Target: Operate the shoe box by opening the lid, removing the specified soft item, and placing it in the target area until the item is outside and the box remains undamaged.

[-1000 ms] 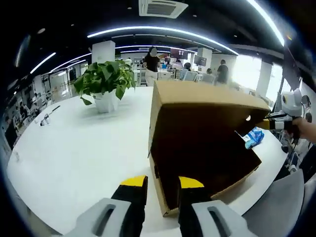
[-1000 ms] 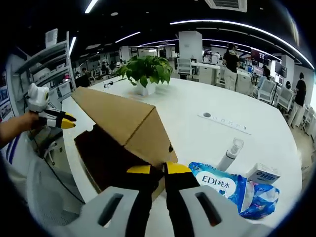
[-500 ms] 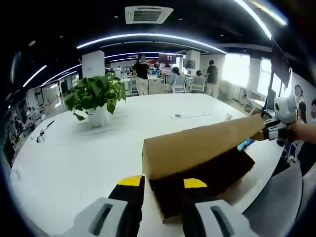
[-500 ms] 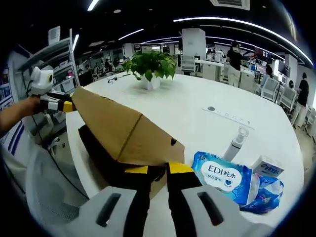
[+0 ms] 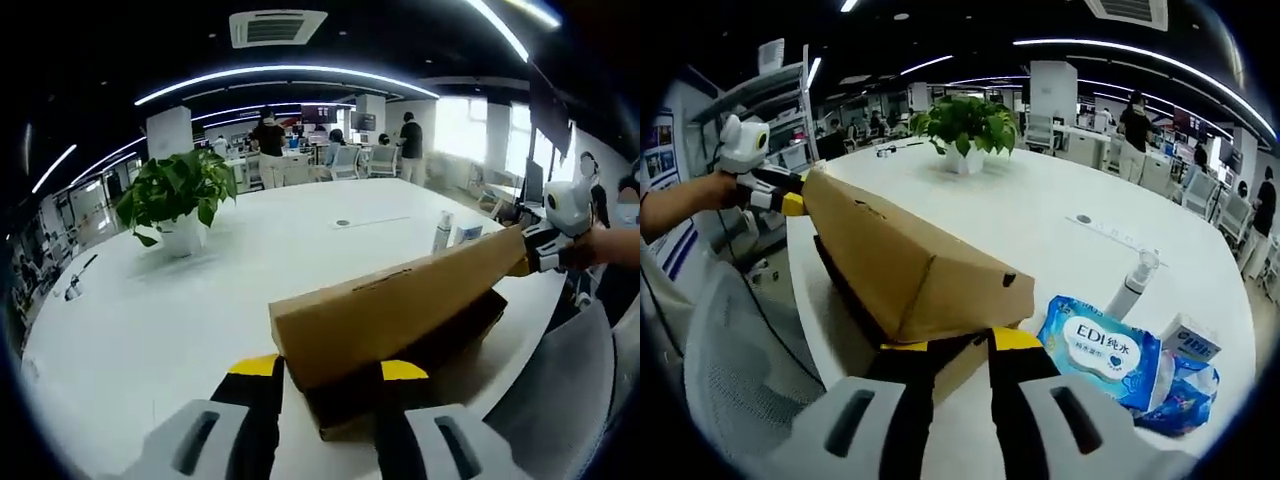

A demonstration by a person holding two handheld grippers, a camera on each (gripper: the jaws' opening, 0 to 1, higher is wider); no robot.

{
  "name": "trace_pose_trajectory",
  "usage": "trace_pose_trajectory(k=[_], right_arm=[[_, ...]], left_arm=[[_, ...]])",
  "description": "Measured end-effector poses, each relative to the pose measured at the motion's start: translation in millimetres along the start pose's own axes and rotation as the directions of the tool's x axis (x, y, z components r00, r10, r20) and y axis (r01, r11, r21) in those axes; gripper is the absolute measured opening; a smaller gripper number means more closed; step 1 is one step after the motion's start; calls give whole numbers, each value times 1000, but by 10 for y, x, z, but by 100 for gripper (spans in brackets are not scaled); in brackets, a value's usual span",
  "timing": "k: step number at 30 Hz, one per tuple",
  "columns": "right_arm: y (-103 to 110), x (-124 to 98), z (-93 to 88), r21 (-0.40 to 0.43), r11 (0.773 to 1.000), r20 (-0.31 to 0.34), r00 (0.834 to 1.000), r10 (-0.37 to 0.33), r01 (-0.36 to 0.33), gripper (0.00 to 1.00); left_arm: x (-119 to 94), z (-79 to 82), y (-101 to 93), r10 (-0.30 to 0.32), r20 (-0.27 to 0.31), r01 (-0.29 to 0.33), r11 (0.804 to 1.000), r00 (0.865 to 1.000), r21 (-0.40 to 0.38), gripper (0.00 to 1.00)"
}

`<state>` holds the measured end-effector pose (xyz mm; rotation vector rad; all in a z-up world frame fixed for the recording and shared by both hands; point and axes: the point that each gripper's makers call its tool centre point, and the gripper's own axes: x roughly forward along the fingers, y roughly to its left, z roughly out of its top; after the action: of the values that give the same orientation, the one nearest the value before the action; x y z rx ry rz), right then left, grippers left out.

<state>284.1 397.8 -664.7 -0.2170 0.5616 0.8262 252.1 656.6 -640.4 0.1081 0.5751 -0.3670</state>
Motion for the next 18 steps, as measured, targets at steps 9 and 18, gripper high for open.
trace_pose_trajectory(k=[9,18], right_arm=[[186,-29,-117,-62,996,-9,998,68,-69,30],[287,-11,-229,-53,992,-29,993,110,-112,34]], left_arm=[[14,-156,-91,-38,-38,38,999,999,17,42],[37,-336,-145,-74,-87,77,997,993,29,45]])
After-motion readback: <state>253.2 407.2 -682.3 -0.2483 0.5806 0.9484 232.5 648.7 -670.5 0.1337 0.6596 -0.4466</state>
